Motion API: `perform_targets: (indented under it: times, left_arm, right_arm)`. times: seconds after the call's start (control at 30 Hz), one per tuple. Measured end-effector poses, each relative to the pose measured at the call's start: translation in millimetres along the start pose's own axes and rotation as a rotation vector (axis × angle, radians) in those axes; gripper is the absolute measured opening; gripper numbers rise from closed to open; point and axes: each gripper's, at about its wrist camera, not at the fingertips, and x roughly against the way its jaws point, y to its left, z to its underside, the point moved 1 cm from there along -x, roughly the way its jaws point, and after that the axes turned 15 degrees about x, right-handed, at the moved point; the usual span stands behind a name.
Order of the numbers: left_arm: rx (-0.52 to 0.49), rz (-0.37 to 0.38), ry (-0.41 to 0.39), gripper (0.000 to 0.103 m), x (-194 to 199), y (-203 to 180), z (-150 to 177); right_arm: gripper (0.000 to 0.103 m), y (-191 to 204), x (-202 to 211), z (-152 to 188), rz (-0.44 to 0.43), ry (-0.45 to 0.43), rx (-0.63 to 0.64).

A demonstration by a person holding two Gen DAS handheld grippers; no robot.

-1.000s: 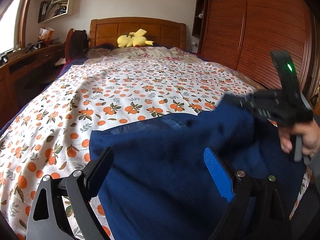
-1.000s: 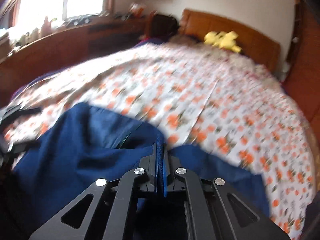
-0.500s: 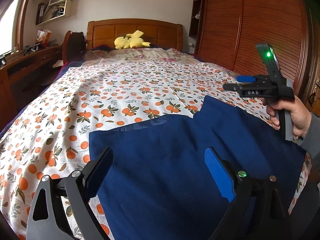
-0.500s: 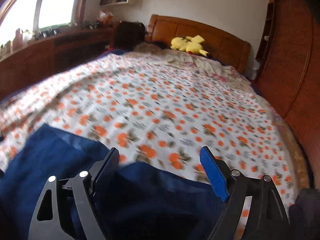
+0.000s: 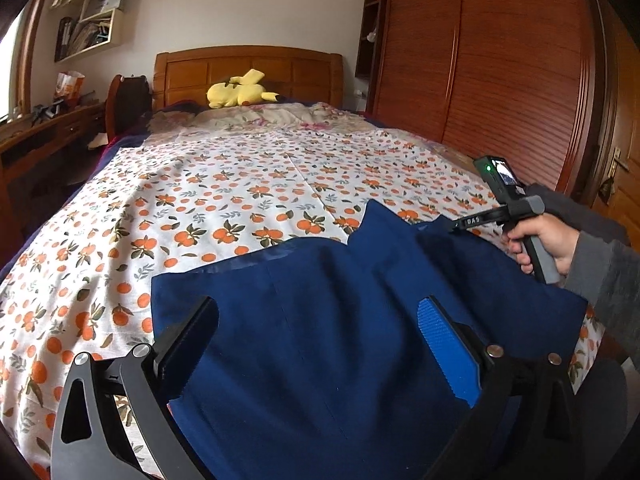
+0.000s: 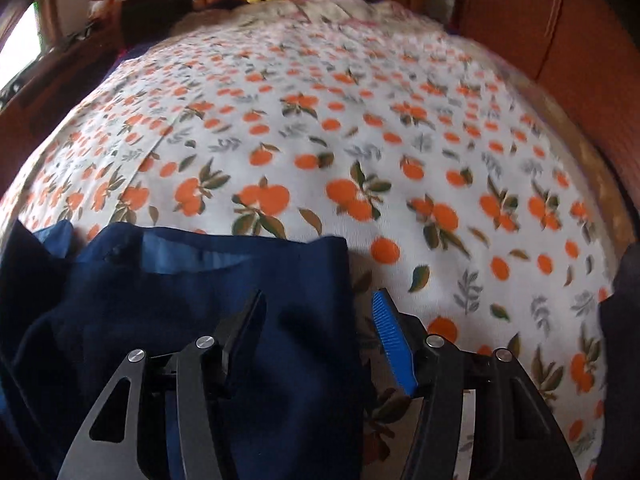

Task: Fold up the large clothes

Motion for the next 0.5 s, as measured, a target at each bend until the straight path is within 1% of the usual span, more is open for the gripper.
perform_targets:
  times: [0.1, 0.13, 0.17, 0.2, 0.23, 0.27, 0.33, 0.4, 0.47, 0.5]
  left_arm:
    - [-0.005, -0.005, 0.012, 0.100, -4.0, -0.5, 2.8]
    - [-0.007, -0.007, 0.013, 0.100, -3.8, -0.4, 4.1]
    - [-0.008, -0.008, 0.015, 0.100, -4.6, -0.3, 5.2]
    - [-0.008, -0.008, 0.017, 0.100, -5.2, -0.1, 5.8]
    - [-0.008, -0.008, 0.020, 0.100, -5.8, 0.5, 6.2]
    - [-0.008, -0.008, 0.021, 0.100, -5.3, 0.4, 6.5]
    - [-0.007, -0.008, 0.024, 0.100, -6.2, 1.1, 6.7]
    - [-0.009, -0.010, 0.026, 0.100, -7.4, 1.2, 7.0]
    - [-0.012, -0.010, 0.026, 0.100, -7.3, 0.7, 7.3]
    - [-0.013, -0.010, 0.026, 0.100, -7.4, 0.5, 7.4]
  right_arm:
    - [0.054, -6.9, -5.2, 1.8, -0.018, 0.018, -0.022]
    - [0.052, -8.8, -5.4, 2.3, -0.030, 0.016, -0.032]
    - [0.047, -9.8, -5.2, 3.3, -0.052, 0.012, -0.037]
    - [0.029, -10.5, -5.5, 2.6, -0.063, 0.011, -0.035]
    - [0.007, -8.8, -4.3, 2.3, -0.072, 0.006, -0.025]
    - [0.003, -7.0, -1.3, 1.9, -0.067, -0.006, -0.011]
    - [0.002, -4.8, 10.1, -1.3, -0.048, -0.052, 0.016]
    - [0.002, -11.6, 25.7, -2.8, 0.026, -0.103, -0.008]
    - [0.002, -19.1, 35.3, -2.1, 0.102, -0.114, -0.034]
    - [0.002, -20.6, 37.7, -1.4, 0.114, -0.115, -0.038]
